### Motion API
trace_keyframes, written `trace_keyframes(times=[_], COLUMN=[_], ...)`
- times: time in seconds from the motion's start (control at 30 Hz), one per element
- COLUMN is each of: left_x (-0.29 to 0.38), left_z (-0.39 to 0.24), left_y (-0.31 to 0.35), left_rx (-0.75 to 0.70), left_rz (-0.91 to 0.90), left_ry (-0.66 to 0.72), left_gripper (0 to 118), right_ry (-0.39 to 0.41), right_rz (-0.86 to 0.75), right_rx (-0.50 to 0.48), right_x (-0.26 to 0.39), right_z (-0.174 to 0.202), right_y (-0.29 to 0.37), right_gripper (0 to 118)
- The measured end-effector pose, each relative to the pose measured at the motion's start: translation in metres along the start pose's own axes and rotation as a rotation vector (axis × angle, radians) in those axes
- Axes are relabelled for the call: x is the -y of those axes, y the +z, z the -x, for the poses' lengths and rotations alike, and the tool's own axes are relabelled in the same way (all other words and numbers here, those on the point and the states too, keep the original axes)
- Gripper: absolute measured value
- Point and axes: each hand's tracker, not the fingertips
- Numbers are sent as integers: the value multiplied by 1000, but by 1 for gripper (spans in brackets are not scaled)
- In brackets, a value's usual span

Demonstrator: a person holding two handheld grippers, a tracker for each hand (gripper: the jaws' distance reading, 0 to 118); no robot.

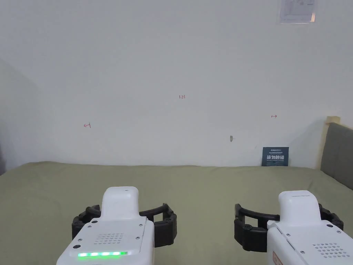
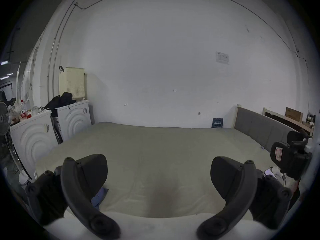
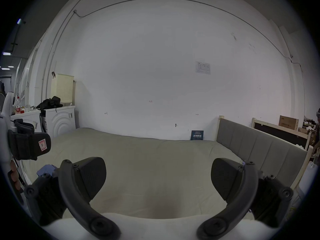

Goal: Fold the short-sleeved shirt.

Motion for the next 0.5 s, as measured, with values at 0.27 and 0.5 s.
trace_keyframes(times=[0.27,0.5], left_x=[-2,0], left_z=[7,1], left_y=[0,0], left_rx=[8,-6], left_rz=[22,18], left_ry=[46,-14], left_gripper=[118,118], right_ry=[13,11], right_rz=[10,15], right_rx=[-3,-4], right_x=[1,0], right_z=[0,0], right_y=[0,0], right_gripper=[118,118])
